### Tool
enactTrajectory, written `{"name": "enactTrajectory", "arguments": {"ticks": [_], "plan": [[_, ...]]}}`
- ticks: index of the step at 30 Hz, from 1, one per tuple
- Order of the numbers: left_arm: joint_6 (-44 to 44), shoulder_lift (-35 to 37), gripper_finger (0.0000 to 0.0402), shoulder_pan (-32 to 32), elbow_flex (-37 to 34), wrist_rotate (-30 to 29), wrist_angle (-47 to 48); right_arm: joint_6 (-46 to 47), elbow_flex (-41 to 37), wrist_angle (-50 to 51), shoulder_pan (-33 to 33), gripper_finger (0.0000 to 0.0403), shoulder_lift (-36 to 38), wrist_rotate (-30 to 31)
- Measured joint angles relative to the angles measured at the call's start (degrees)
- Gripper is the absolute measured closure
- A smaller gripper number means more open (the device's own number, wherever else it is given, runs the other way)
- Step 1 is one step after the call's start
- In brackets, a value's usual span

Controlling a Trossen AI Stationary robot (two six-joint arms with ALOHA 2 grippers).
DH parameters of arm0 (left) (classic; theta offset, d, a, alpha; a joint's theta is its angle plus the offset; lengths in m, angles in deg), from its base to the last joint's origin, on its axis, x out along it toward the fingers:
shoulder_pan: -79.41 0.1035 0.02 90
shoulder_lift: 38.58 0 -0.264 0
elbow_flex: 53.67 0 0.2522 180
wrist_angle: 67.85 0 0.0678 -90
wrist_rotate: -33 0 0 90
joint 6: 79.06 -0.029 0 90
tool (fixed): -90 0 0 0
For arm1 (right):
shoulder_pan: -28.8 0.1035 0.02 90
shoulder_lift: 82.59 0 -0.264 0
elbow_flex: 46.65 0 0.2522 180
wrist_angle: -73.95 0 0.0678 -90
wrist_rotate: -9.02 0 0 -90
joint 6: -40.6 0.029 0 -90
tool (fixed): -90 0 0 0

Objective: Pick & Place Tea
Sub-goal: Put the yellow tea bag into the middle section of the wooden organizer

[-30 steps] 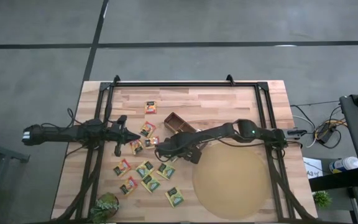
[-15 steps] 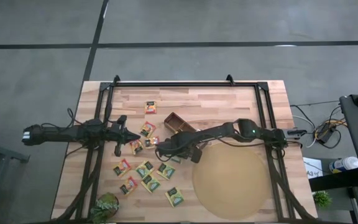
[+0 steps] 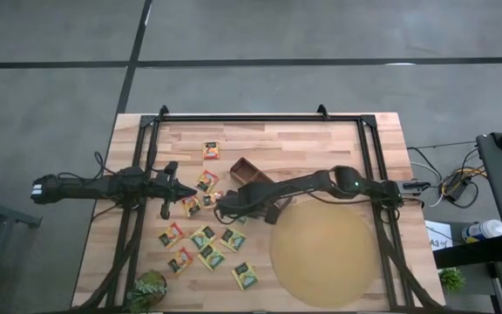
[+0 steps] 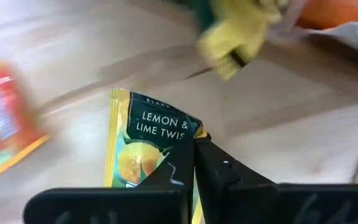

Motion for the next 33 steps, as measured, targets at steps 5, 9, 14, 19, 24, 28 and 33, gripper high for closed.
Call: {"name": "enactTrajectory", "arguments": {"ticks": [5, 9, 14, 19, 24, 28, 33], "plan": [[0.0, 0.0, 0.0402, 0.0, 0.0, 0.0, 0.0, -2.1, 4.5, 0.0, 0.9, 0.0395, 0.2, 3.1], [0.0, 0.0, 0.0402, 0.0, 0.0, 0.0, 0.0, -4.3, 8.0, 1.7, 1.6, 0.0395, 0.3, 8.0], [0.0, 0.0, 0.0402, 0.0, 0.0, 0.0, 0.0, -8.0, 12.5, 10.0, 2.3, 0.0395, 0.4, 15.4], [0.0, 0.0, 0.0402, 0.0, 0.0, 0.0, 0.0, -9.8, 14.3, 17.5, 2.6, 0.0395, 1.1, 21.2], [0.0, 0.0, 0.0402, 0.0, 0.0, 0.0, 0.0, -9.6, 14.3, 23.6, 2.6, 0.0395, 2.4, 26.1], [0.0, 0.0, 0.0402, 0.0, 0.0, 0.0, 0.0, -10.7, 14.3, 24.4, 2.6, 0.0395, 3.8, 30.3], [0.0, 0.0, 0.0402, 0.0, 0.0, 0.0, 0.0, -12.5, 14.3, 24.4, 1.9, 0.0395, 4.2, 34.5]]}}
